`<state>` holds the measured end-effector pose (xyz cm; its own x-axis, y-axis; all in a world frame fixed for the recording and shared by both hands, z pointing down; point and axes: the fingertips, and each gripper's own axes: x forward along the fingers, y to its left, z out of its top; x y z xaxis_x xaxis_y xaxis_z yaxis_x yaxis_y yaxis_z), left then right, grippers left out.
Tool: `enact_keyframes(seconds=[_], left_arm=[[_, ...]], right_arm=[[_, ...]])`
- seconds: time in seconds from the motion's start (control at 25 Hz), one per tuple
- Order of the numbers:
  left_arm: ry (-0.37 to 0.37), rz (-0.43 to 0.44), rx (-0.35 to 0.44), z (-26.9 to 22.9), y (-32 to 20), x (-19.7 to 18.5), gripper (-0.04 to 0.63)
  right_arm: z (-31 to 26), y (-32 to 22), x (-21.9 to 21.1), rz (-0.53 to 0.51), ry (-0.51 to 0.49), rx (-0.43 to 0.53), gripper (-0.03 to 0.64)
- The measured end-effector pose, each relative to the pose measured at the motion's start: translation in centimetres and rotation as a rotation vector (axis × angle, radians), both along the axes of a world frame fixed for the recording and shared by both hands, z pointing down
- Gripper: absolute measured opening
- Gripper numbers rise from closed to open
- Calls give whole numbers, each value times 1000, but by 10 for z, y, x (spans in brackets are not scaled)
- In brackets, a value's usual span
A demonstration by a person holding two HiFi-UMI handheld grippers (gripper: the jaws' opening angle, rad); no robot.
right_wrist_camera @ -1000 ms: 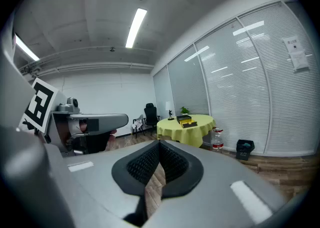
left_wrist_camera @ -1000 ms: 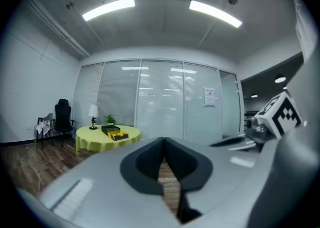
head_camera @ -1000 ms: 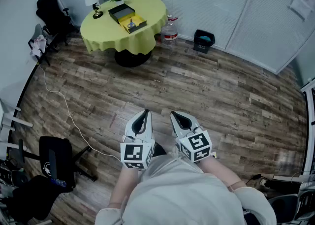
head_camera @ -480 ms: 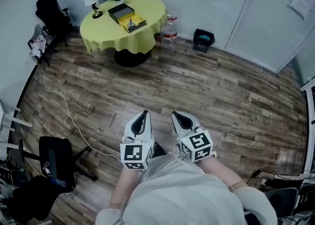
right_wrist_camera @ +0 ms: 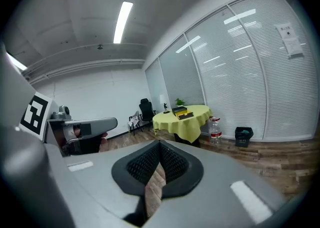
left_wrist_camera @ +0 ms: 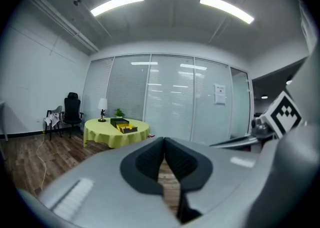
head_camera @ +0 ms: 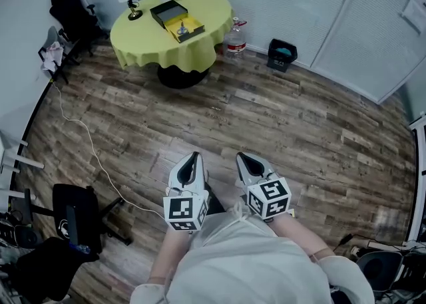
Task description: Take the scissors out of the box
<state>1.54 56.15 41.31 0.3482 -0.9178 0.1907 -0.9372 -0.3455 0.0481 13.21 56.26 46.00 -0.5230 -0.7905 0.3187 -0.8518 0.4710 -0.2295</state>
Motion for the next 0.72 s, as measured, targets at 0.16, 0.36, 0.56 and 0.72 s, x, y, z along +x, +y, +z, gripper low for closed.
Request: enact_keyframes(seconds=[0.16, 0.36, 0.56, 0.72], left_arm=[[11, -1, -24, 2, -52, -23, 6], [33, 16, -47, 5, -125, -57, 6], [60, 55, -7, -14, -207, -98, 6], [69, 73, 5, -26, -260, -139, 6]], right_arm=[[-3, -51, -20, 15, -21, -2, -2], [0, -117, -53, 29, -12, -18, -1], [-12, -198, -98, 47, 9, 4, -2], [-27, -253, -135, 74, 15, 20, -2]])
